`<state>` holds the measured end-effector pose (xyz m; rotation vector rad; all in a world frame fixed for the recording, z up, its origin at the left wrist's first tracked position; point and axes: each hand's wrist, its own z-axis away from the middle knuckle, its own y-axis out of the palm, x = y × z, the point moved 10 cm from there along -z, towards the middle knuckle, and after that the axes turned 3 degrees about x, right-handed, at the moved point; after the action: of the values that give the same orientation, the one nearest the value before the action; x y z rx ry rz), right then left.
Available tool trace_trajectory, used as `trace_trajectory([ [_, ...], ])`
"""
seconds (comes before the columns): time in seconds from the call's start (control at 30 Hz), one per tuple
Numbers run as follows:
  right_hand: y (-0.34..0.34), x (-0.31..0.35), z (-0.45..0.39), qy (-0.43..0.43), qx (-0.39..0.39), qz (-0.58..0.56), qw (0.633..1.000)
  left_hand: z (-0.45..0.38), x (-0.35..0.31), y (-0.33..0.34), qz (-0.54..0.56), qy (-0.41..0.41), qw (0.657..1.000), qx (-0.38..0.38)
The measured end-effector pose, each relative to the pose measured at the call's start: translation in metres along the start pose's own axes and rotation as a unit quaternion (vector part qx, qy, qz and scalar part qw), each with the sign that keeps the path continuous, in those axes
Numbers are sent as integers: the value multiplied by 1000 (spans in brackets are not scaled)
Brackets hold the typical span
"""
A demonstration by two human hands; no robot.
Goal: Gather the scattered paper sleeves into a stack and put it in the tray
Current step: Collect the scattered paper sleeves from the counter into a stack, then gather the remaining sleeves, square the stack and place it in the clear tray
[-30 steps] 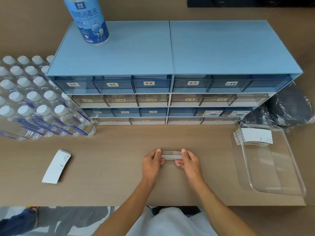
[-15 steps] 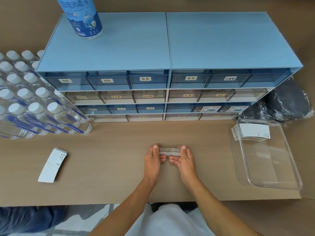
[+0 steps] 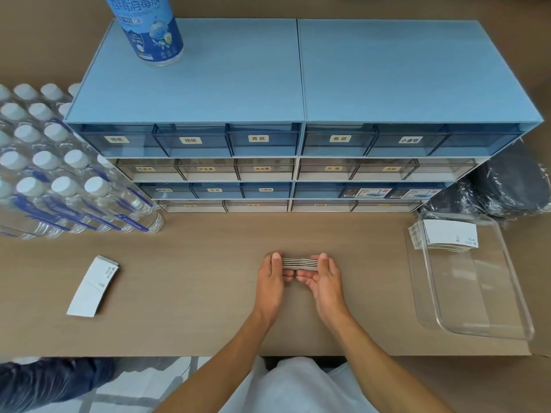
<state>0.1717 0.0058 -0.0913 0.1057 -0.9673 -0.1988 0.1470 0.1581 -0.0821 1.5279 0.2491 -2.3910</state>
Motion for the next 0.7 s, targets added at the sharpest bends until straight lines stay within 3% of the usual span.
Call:
trace_trajectory([
  [0.7,4,-2,-12,2,35,36,999,-6,1,-7,-18,-28,999,-21],
])
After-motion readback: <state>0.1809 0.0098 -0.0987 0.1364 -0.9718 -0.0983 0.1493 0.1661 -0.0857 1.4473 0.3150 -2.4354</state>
